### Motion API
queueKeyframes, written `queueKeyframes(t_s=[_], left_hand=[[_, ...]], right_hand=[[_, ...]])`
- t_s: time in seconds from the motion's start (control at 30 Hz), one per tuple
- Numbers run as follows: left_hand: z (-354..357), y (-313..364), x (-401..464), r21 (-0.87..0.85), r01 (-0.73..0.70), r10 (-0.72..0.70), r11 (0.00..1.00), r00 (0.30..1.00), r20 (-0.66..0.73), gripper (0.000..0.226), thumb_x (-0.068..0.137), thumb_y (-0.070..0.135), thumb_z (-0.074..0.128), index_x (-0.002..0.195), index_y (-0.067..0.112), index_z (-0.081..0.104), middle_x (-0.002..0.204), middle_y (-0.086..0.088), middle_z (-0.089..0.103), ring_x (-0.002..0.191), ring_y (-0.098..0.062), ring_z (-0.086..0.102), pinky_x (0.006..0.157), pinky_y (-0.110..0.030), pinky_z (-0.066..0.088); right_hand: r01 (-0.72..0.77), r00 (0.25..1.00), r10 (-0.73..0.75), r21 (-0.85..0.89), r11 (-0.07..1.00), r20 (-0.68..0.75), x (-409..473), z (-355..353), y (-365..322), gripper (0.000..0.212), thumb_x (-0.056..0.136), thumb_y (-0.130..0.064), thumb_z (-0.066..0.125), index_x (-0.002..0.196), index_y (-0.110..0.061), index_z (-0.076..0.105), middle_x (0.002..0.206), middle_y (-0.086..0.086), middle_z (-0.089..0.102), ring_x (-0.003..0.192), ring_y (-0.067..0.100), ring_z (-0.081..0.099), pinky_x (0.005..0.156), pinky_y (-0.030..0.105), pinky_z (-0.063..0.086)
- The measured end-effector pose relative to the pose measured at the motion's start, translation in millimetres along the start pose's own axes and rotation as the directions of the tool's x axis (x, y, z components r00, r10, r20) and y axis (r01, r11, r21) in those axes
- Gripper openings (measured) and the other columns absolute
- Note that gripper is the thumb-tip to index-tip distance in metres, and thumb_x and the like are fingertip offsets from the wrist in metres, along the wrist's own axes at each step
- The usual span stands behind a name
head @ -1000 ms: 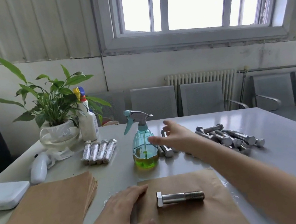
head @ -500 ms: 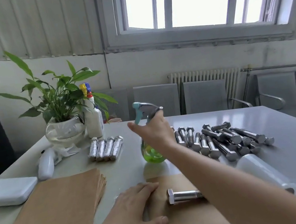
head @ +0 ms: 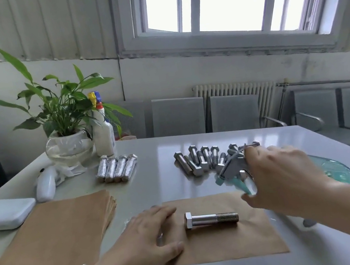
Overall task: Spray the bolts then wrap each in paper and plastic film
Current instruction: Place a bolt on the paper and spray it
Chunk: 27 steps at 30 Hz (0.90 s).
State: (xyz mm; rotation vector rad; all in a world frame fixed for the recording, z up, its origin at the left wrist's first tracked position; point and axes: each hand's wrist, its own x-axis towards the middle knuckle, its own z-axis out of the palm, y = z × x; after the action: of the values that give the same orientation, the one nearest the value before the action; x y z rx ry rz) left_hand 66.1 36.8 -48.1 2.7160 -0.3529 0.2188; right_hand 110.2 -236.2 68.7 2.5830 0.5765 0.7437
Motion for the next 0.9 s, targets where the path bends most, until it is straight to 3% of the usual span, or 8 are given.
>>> queueKeyframes(t_s=[0.13, 0.23, 0.33, 0.47, 0.63, 0.73, 0.9], left_hand=[[-0.1, 0.9, -0.4, -0.002, 0.002, -0.002, 1.0, 1.0, 0.004, 0.075, 0.084, 0.063, 0.057, 0.148, 0.042, 0.024, 0.15, 0.021, 0.027, 0.139, 0.002, 0.021, 0.109, -0.016, 0.012], [-0.6, 1.7, -0.4, 0.006, -0.005, 0.005, 1.0, 1.0, -0.004, 0.074, 0.084, 0.063, 0.057, 0.148, 0.04, 0.026, 0.148, 0.021, 0.029, 0.137, 0.001, 0.025, 0.11, -0.016, 0.015], [-1.2, 1.9, -0.6, 0.001, -0.008, 0.008, 1.0, 1.0, -0.012, 0.074, 0.084, 0.062, 0.058, 0.148, 0.04, 0.027, 0.147, 0.022, 0.029, 0.137, 0.002, 0.026, 0.108, -0.014, 0.013], [-1.4, 1.3, -0.3, -0.008, -0.008, 0.008, 1.0, 1.0, -0.013, 0.074, 0.084, 0.062, 0.058, 0.148, 0.04, 0.027, 0.144, 0.025, 0.028, 0.137, 0.001, 0.026, 0.107, -0.012, 0.013], [-0.9, 1.0, 0.1, -0.017, -0.022, 0.021, 1.0, 1.0, -0.022, 0.074, 0.083, 0.063, 0.059, 0.147, 0.039, 0.03, 0.144, 0.025, 0.032, 0.134, 0.004, 0.029, 0.111, -0.017, 0.018], [-0.7, 0.7, 0.0, -0.019, -0.025, 0.025, 1.0, 0.999, -0.023, 0.073, 0.083, 0.063, 0.059, 0.146, 0.04, 0.029, 0.144, 0.026, 0.031, 0.133, 0.004, 0.029, 0.111, -0.017, 0.018], [-0.7, 0.3, -0.3, -0.02, -0.02, 0.02, 1.0, 1.0, -0.022, 0.073, 0.083, 0.064, 0.058, 0.146, 0.041, 0.028, 0.142, 0.028, 0.029, 0.134, 0.005, 0.027, 0.109, -0.015, 0.016]], right_hand=[[0.027, 0.999, -0.026, 0.012, 1.0, -0.048, -7.3, -1.1, -2.6, 0.061, 0.041, -0.057, 0.083, 0.075, -0.017, 0.053, 0.059, 0.001, 0.053, 0.046, 0.021, 0.043, 0.048, 0.03, 0.031], [0.076, 0.997, -0.075, -0.044, 0.996, 0.011, -6.0, 1.3, -9.5, 0.051, 0.059, -0.051, 0.077, 0.087, -0.017, 0.052, 0.071, 0.001, 0.057, 0.056, 0.021, 0.046, 0.055, 0.031, 0.03], [0.05, 0.998, -0.049, -0.035, 0.998, 0.026, -5.4, -1.0, -8.9, 0.053, 0.05, -0.046, 0.083, 0.08, -0.016, 0.052, 0.065, 0.003, 0.057, 0.053, 0.022, 0.054, 0.053, 0.03, 0.027], [0.042, 0.999, -0.042, -0.025, 0.999, 0.025, -9.6, 7.5, -6.6, 0.051, 0.074, -0.062, 0.062, 0.096, -0.023, 0.038, 0.089, 0.0, 0.057, 0.08, 0.023, 0.057, 0.065, 0.035, 0.031], [0.017, 0.994, -0.009, -0.078, 0.997, 0.106, -12.5, 10.4, 2.3, 0.047, 0.067, -0.051, 0.072, 0.094, -0.017, 0.053, 0.08, 0.002, 0.06, 0.07, 0.024, 0.059, 0.06, 0.034, 0.033], [0.021, 0.995, -0.014, -0.073, 0.997, 0.096, -17.7, 12.4, 7.4, 0.033, 0.08, -0.041, 0.062, 0.1, -0.019, 0.049, 0.088, 0.001, 0.06, 0.076, 0.022, 0.058, 0.064, 0.035, 0.036], [-0.012, 0.995, 0.022, -0.09, 0.996, 0.102, -21.9, 12.9, 12.5, 0.055, 0.079, -0.067, 0.057, 0.104, -0.021, 0.042, 0.094, -0.002, 0.057, 0.079, 0.02, 0.052, 0.069, 0.035, 0.034]])
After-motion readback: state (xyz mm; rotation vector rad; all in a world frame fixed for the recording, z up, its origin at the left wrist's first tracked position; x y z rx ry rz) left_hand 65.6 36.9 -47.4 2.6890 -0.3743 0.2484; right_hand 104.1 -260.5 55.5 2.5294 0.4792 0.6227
